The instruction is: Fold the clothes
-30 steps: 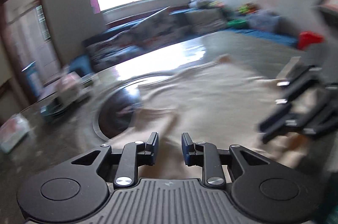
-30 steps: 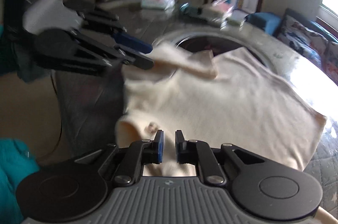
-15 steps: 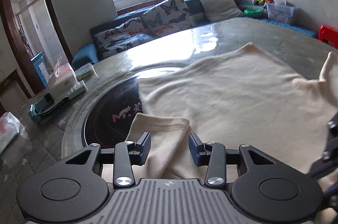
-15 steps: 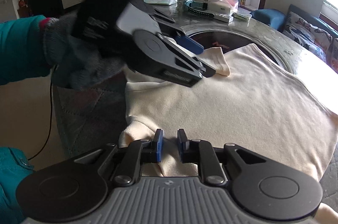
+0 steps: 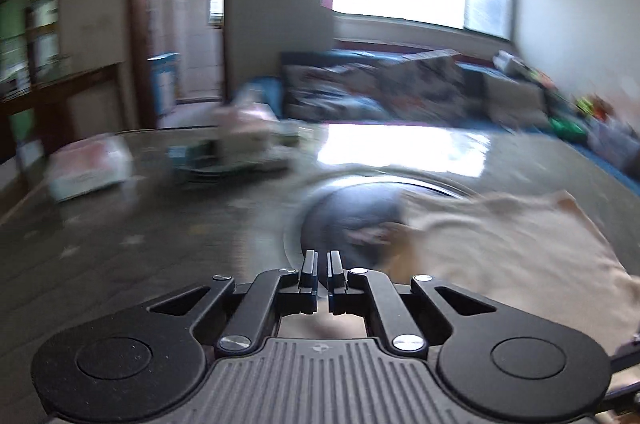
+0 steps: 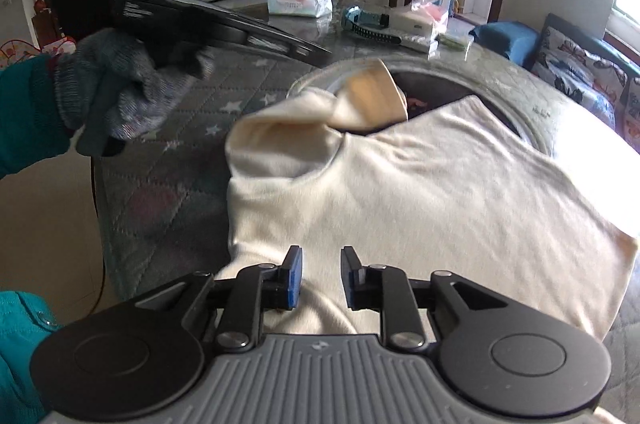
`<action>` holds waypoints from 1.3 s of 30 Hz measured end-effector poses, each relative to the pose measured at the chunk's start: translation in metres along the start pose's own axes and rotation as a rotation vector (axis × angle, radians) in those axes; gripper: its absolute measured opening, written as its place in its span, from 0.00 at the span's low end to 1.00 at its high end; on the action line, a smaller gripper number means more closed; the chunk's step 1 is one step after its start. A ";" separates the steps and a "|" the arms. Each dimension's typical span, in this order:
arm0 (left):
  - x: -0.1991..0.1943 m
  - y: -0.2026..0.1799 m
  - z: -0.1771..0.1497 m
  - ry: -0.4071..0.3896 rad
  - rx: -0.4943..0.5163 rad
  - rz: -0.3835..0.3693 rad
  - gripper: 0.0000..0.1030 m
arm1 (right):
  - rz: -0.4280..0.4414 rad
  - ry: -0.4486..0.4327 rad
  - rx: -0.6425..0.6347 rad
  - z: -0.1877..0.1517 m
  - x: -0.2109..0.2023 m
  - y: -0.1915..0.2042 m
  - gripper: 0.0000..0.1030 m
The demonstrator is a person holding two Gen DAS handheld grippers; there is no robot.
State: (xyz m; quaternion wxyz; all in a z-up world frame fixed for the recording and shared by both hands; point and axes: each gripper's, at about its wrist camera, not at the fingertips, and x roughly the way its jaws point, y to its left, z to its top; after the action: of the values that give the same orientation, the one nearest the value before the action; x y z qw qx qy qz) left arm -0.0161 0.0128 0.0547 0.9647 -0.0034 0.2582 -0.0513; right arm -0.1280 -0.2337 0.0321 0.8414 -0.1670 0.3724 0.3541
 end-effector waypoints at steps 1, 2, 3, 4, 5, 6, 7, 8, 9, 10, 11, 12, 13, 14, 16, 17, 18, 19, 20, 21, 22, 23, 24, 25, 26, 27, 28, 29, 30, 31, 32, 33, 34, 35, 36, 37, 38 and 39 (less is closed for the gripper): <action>-0.004 0.011 0.000 -0.006 -0.033 0.029 0.04 | -0.002 -0.004 -0.004 0.002 0.000 0.001 0.20; -0.007 0.023 -0.001 -0.008 -0.072 0.050 0.04 | -0.004 -0.008 -0.008 0.005 0.001 0.000 0.20; -0.010 0.032 -0.001 -0.002 -0.111 0.057 0.04 | -0.005 -0.012 -0.010 0.007 0.001 0.000 0.20; -0.012 0.040 -0.001 0.009 -0.144 0.051 0.04 | -0.006 -0.015 -0.012 0.008 0.001 0.000 0.20; -0.013 0.044 -0.002 0.017 -0.164 0.042 0.05 | -0.009 -0.018 -0.009 0.010 0.002 0.000 0.21; -0.015 0.043 -0.003 0.021 -0.153 0.031 0.05 | -0.011 -0.020 -0.002 0.012 0.003 0.000 0.21; -0.016 0.037 -0.005 0.023 -0.124 0.027 0.06 | -0.011 -0.020 0.004 0.014 0.004 0.000 0.21; -0.018 0.030 -0.006 0.023 -0.090 0.019 0.07 | -0.011 -0.019 0.011 0.016 0.005 0.000 0.21; -0.020 0.023 -0.009 0.022 -0.060 0.003 0.07 | -0.018 -0.025 0.014 0.020 0.006 0.000 0.21; -0.022 0.015 -0.013 0.023 -0.034 -0.016 0.10 | -0.022 -0.029 0.019 0.023 0.007 -0.001 0.21; -0.024 0.009 -0.016 0.028 -0.011 -0.032 0.19 | -0.017 -0.028 0.028 0.028 0.008 -0.004 0.21; -0.026 0.002 -0.021 0.032 0.010 -0.044 0.25 | -0.014 -0.030 0.040 0.033 0.011 -0.007 0.21; -0.027 -0.005 -0.025 0.033 0.027 -0.051 0.35 | -0.014 -0.030 0.057 0.038 0.014 -0.012 0.21; -0.030 -0.010 -0.030 0.032 0.042 -0.057 0.43 | -0.014 -0.030 0.073 0.043 0.017 -0.017 0.21; -0.036 -0.019 -0.039 0.031 0.072 -0.066 0.48 | -0.018 -0.026 0.119 0.055 0.029 -0.031 0.21; -0.039 -0.021 -0.042 0.028 0.076 -0.069 0.51 | -0.026 -0.020 0.138 0.060 0.036 -0.037 0.21; -0.042 -0.023 -0.045 0.025 0.078 -0.076 0.52 | -0.038 -0.014 0.162 0.065 0.043 -0.044 0.21; -0.046 -0.025 -0.047 0.022 0.081 -0.083 0.55 | -0.044 -0.010 0.189 0.070 0.050 -0.051 0.21; -0.049 -0.026 -0.050 0.018 0.083 -0.086 0.59 | -0.049 -0.006 0.216 0.075 0.057 -0.057 0.21; -0.052 -0.026 -0.052 0.013 0.086 -0.083 0.60 | -0.055 -0.007 0.224 0.077 0.060 -0.060 0.22; -0.055 -0.025 -0.054 0.008 0.087 -0.079 0.66 | -0.070 -0.005 0.240 0.079 0.067 -0.065 0.22; -0.057 -0.024 -0.055 0.004 0.083 -0.075 0.71 | -0.086 -0.002 0.257 0.081 0.074 -0.071 0.22; -0.059 -0.022 -0.057 0.002 0.079 -0.071 0.73 | -0.083 0.009 0.277 0.082 0.079 -0.075 0.24; -0.061 -0.020 -0.058 0.003 0.075 -0.068 0.78 | -0.077 0.021 0.298 0.082 0.084 -0.079 0.24; -0.062 -0.018 -0.060 0.004 0.072 -0.065 0.83 | -0.070 0.033 0.319 0.082 0.088 -0.082 0.24; -0.063 -0.016 -0.062 0.006 0.072 -0.059 0.85 | -0.068 0.039 0.327 0.081 0.091 -0.083 0.24; -0.064 -0.015 -0.064 0.007 0.074 -0.052 0.91 | -0.067 0.045 0.334 0.079 0.094 -0.083 0.24; -0.065 -0.014 -0.066 0.007 0.074 -0.046 0.94 | -0.064 0.049 0.335 0.079 0.095 -0.083 0.24; -0.066 -0.013 -0.068 0.007 0.073 -0.044 0.94 | -0.060 0.054 0.335 0.078 0.097 -0.082 0.22; -0.067 -0.012 -0.070 0.006 0.072 -0.041 0.96 | -0.069 0.051 0.326 0.079 0.097 -0.079 0.16; -0.068 -0.010 -0.073 0.007 0.069 -0.039 1.00 | -0.065 0.044 0.321 0.081 0.096 -0.078 0.12; -0.069 -0.009 -0.075 0.008 0.065 -0.039 1.00 | -0.061 0.037 0.315 0.083 0.094 -0.076 0.06; -0.070 -0.009 -0.077 0.009 0.061 -0.041 1.00 | -0.060 0.032 0.313 0.085 0.092 -0.075 0.05; -0.071 -0.008 -0.079 0.012 0.057 -0.043 1.00 | -0.055 0.016 0.302 0.091 0.088 -0.071 0.04; -0.072 -0.008 -0.081 0.017 0.052 -0.042 1.00 | -0.050 -0.001 0.289 0.098 0.084 -0.067 0.04; -0.073 -0.008 -0.083 0.020 0.047 -0.038 1.00 | -0.044 -0.018 0.277 0.104 0.080 -0.064 0.04; -0.074 -0.008 -0.085 0.022 0.045 -0.036 1.00 | -0.030 -0.034 0.264 0.112 0.076 -0.059 0.04; -0.075 -0.009 -0.086 0.021 0.045 -0.035 1.00 | -0.015 -0.048 0.248 0.119 0.072 -0.055 0.04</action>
State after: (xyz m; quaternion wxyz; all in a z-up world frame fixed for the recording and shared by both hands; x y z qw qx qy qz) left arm -0.1246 0.0134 0.0176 0.9607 0.0145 0.2671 -0.0738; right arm 0.0062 -0.1725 0.0588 0.8671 -0.0558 0.3917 0.3027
